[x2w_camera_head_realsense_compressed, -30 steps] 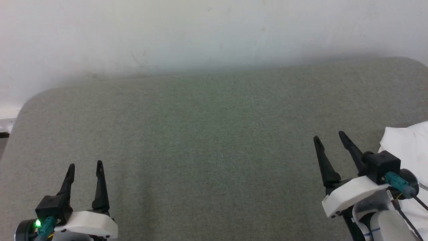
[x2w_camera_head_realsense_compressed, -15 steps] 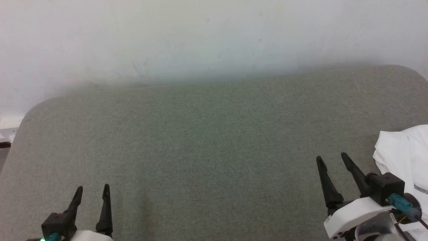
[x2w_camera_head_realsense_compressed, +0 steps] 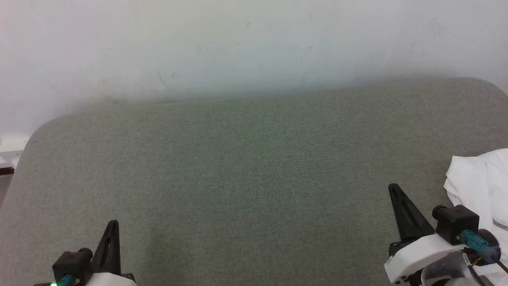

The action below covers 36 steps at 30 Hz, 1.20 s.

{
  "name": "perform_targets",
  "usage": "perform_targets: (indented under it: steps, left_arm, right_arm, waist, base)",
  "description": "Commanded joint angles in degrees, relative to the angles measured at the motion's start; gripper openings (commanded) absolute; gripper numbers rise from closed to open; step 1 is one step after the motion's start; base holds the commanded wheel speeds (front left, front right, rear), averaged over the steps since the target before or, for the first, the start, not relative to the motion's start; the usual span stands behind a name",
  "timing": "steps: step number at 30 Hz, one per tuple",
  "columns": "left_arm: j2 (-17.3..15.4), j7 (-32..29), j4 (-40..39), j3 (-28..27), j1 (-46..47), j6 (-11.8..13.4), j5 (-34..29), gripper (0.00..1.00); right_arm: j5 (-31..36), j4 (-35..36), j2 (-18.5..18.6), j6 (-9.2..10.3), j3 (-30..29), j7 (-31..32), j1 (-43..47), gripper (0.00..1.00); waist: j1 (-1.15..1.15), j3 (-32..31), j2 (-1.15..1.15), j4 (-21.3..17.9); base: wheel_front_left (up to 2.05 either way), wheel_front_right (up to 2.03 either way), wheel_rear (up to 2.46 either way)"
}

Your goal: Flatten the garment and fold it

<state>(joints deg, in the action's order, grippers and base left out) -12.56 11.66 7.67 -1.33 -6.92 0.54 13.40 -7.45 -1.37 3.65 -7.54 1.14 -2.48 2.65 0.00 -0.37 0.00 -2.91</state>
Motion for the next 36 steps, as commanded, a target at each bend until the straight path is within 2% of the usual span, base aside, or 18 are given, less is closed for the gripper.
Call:
perform_targets:
  steps: [1,36]
  left_arm:
    - [0.39,-0.17,-0.43,0.1,0.55,-0.05,-0.78,0.0]
    - [3.16,-3.59,-2.58,0.47,2.44,-0.19,-4.53,0.0]
  right_arm:
    - [0.49,0.13,-0.07,0.0,-0.06,0.2,-0.22,0.0]
    - [2.56,0.5,-0.28,0.02,-0.38,0.88,-0.94,0.0]
  waist:
    - [0.0,0.01,0.0,0.04]
    - [0.0,0.11,0.0,0.89]
  base:
    - [0.0,0.0,0.0]
    - [0.0,0.0,0.0]
